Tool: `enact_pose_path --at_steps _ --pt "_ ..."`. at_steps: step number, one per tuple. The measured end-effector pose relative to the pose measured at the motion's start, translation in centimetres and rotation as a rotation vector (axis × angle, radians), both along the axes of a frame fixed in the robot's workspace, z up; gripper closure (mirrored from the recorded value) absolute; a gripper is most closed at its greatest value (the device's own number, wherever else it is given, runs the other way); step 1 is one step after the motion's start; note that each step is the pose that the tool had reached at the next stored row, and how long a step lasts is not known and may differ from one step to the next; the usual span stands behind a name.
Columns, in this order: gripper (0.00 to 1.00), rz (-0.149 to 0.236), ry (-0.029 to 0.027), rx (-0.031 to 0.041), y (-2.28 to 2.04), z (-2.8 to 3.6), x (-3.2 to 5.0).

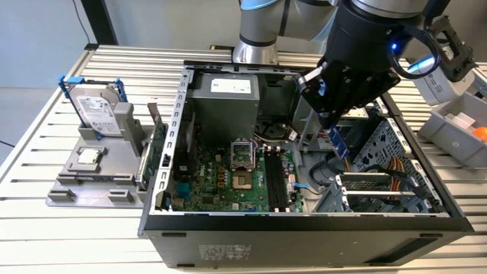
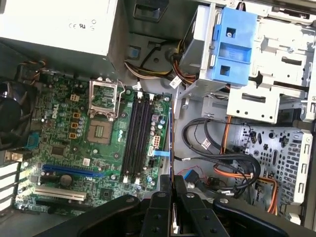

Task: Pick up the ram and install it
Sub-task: 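Insert the ram into the slot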

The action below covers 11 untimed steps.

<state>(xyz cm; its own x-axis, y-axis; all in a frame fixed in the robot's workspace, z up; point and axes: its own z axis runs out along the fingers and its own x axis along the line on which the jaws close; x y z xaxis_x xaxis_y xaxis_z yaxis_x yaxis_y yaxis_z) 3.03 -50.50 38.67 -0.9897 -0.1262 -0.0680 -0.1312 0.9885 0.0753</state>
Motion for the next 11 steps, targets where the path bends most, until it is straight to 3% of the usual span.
enact_pose_path --at_steps 11 --pt "1.00 -0.026 0.0000 -0.0002 0.44 -0.14 0.00"
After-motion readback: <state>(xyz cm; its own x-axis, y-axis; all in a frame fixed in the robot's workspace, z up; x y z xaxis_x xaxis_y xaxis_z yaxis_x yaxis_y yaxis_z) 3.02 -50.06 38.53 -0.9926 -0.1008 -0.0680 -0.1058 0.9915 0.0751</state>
